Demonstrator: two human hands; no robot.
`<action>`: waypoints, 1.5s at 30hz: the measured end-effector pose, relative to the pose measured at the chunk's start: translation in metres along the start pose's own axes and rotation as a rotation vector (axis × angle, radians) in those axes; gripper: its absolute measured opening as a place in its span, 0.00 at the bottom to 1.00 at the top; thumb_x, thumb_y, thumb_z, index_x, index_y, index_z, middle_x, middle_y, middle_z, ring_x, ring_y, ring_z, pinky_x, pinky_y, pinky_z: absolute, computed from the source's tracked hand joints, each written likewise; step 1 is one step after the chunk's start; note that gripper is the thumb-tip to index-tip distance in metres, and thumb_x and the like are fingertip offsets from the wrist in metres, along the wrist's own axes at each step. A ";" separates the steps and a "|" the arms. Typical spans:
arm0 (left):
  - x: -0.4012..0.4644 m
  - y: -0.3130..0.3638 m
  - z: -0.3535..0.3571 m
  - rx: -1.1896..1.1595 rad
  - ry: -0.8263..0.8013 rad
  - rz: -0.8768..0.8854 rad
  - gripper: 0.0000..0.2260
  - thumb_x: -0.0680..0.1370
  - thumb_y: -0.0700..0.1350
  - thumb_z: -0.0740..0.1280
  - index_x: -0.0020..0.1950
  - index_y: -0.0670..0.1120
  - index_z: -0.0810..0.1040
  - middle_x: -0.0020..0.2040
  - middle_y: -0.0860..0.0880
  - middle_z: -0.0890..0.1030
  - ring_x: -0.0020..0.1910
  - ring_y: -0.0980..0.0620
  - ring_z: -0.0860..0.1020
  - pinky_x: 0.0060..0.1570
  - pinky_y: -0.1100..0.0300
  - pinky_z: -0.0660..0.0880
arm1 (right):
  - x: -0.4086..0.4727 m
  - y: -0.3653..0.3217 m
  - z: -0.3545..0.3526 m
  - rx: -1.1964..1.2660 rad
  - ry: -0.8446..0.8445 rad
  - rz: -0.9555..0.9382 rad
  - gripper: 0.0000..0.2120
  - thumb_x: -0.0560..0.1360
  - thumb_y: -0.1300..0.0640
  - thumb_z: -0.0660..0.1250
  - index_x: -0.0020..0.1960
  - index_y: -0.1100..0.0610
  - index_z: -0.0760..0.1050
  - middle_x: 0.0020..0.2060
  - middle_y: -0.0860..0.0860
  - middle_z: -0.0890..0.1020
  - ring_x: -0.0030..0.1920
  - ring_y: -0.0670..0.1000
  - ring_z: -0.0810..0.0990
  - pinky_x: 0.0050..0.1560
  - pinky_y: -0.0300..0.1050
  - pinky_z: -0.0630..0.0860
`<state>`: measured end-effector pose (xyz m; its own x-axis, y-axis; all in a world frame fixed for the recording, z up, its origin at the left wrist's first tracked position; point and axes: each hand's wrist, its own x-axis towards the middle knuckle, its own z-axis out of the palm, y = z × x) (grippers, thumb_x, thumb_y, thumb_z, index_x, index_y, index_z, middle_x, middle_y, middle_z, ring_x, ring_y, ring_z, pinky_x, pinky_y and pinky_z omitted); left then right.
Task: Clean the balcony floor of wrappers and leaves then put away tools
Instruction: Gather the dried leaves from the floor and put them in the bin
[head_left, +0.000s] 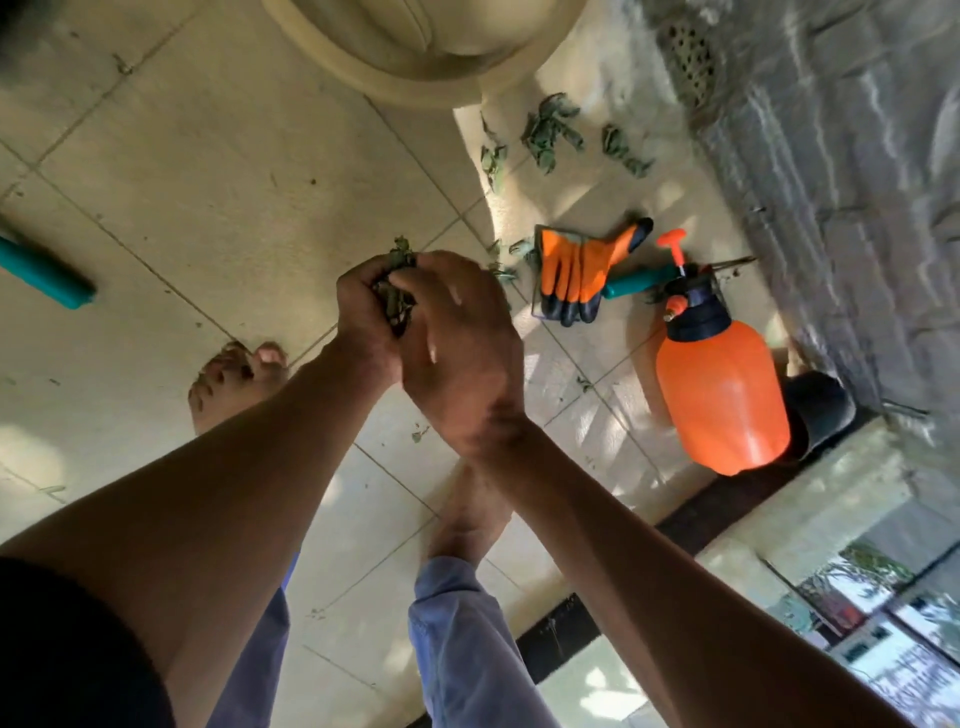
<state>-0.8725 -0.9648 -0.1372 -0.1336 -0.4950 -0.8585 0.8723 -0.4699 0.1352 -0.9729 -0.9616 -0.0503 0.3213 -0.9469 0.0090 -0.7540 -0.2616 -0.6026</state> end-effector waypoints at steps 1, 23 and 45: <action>0.000 -0.001 0.004 -0.041 0.055 -0.027 0.08 0.76 0.46 0.63 0.43 0.42 0.77 0.42 0.43 0.78 0.45 0.44 0.79 0.47 0.56 0.79 | 0.003 0.009 -0.007 0.002 0.037 0.012 0.14 0.80 0.60 0.60 0.58 0.61 0.82 0.56 0.57 0.82 0.56 0.55 0.80 0.54 0.46 0.79; -0.024 -0.051 0.022 -0.133 0.108 -0.180 0.14 0.80 0.43 0.58 0.38 0.42 0.78 0.38 0.46 0.78 0.38 0.46 0.80 0.43 0.56 0.82 | -0.016 0.164 -0.030 -0.730 -0.615 0.291 0.23 0.68 0.51 0.74 0.61 0.56 0.76 0.55 0.57 0.80 0.62 0.63 0.74 0.57 0.55 0.71; -0.039 -0.058 -0.017 -0.053 0.088 -0.199 0.06 0.71 0.41 0.63 0.40 0.40 0.78 0.40 0.44 0.78 0.39 0.45 0.81 0.43 0.53 0.83 | -0.069 0.164 -0.022 -0.728 -0.674 0.439 0.18 0.72 0.45 0.69 0.57 0.54 0.74 0.52 0.54 0.82 0.57 0.59 0.78 0.60 0.55 0.68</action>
<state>-0.9098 -0.9057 -0.1197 -0.2665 -0.3296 -0.9057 0.8564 -0.5122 -0.0656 -1.1309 -0.9428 -0.1323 0.0220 -0.7459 -0.6657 -0.9675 -0.1838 0.1739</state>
